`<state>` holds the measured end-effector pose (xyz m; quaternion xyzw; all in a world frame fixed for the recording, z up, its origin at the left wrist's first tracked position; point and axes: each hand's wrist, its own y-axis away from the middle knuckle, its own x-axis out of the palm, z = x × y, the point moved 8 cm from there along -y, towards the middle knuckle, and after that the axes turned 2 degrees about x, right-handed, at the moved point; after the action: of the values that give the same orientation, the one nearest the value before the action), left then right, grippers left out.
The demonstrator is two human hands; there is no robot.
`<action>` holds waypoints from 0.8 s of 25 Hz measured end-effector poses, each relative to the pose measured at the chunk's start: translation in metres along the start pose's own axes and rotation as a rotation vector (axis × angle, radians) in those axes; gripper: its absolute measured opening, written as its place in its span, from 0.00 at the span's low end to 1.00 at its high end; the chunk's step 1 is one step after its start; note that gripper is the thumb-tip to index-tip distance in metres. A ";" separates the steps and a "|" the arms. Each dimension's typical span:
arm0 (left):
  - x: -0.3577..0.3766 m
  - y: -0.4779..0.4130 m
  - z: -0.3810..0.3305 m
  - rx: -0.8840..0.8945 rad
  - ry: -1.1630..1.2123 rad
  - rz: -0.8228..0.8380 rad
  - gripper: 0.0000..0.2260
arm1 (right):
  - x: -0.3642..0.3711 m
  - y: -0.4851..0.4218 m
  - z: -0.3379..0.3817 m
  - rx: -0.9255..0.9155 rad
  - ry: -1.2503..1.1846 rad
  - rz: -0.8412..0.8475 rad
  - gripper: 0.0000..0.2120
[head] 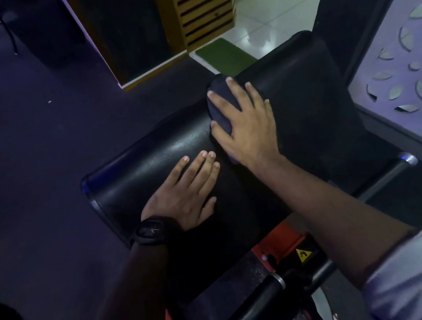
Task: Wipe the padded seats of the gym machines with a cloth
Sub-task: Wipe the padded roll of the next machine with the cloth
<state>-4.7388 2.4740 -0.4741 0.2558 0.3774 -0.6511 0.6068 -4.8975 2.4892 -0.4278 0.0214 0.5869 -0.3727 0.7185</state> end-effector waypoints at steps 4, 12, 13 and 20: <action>-0.001 0.002 0.001 -0.003 -0.005 -0.009 0.30 | -0.003 0.015 0.011 -0.115 0.002 -0.144 0.26; 0.000 0.000 0.000 -0.005 0.005 -0.022 0.29 | -0.001 0.025 0.015 -0.043 -0.076 -0.209 0.26; 0.000 0.000 0.000 0.001 0.008 -0.027 0.29 | 0.002 0.031 0.029 -0.300 -0.018 -0.179 0.25; 0.000 0.002 0.001 -0.002 0.016 -0.045 0.29 | -0.005 0.023 0.006 0.045 -0.134 -0.264 0.27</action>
<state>-4.7366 2.4736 -0.4742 0.2517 0.3885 -0.6623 0.5891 -4.8801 2.5056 -0.4315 -0.0649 0.5266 -0.4778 0.7001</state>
